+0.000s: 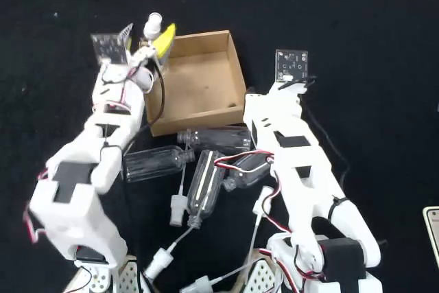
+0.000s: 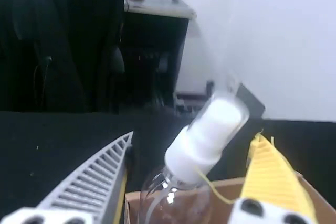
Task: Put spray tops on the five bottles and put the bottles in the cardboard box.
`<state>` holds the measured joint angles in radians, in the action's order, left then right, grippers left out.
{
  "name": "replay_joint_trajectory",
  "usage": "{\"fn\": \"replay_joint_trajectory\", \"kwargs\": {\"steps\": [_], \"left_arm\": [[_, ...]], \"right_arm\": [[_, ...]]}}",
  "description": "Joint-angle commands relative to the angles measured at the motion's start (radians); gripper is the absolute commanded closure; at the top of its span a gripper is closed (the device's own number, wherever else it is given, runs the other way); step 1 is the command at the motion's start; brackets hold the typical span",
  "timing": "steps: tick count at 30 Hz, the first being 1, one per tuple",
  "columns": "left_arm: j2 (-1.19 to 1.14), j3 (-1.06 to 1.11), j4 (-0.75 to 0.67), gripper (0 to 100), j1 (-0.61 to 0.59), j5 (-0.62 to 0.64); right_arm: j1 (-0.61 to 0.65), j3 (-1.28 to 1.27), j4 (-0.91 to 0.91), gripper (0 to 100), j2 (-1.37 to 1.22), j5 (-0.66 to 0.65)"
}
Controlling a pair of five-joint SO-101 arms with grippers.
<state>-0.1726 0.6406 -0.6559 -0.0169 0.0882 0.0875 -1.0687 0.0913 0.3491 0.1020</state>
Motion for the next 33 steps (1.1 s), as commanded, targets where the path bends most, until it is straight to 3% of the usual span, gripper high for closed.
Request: {"fn": "replay_joint_trajectory", "kwargs": {"steps": [1,7,17,21,25,27,33], "left_arm": [[0.262,-0.013,0.293,69,-0.012,0.005],[0.537,-0.01,0.629,69,-0.016,0.003],[0.902,-0.016,1.452,68,-0.033,-0.017],[0.956,-0.019,1.666,69,-0.076,-0.239],[0.948,-0.036,1.958,69,-0.076,-0.694],[0.928,-0.031,2.056,69,-0.076,-0.845],[0.779,-0.027,2.087,68,-0.058,-0.934]], "right_arm": [[-0.014,0.062,-0.028,83.2,0.004,0.0],[-0.014,0.061,-0.026,83.2,0.004,0.0],[-0.014,0.061,-0.026,83.2,0.004,0.0],[-0.014,0.059,-0.026,83.2,0.004,0.0],[-0.015,0.059,-0.025,83.2,0.004,0.0],[-0.015,0.059,-0.025,83.2,0.004,0.0],[-0.015,0.059,-0.025,83.2,0.004,0.0]]}}
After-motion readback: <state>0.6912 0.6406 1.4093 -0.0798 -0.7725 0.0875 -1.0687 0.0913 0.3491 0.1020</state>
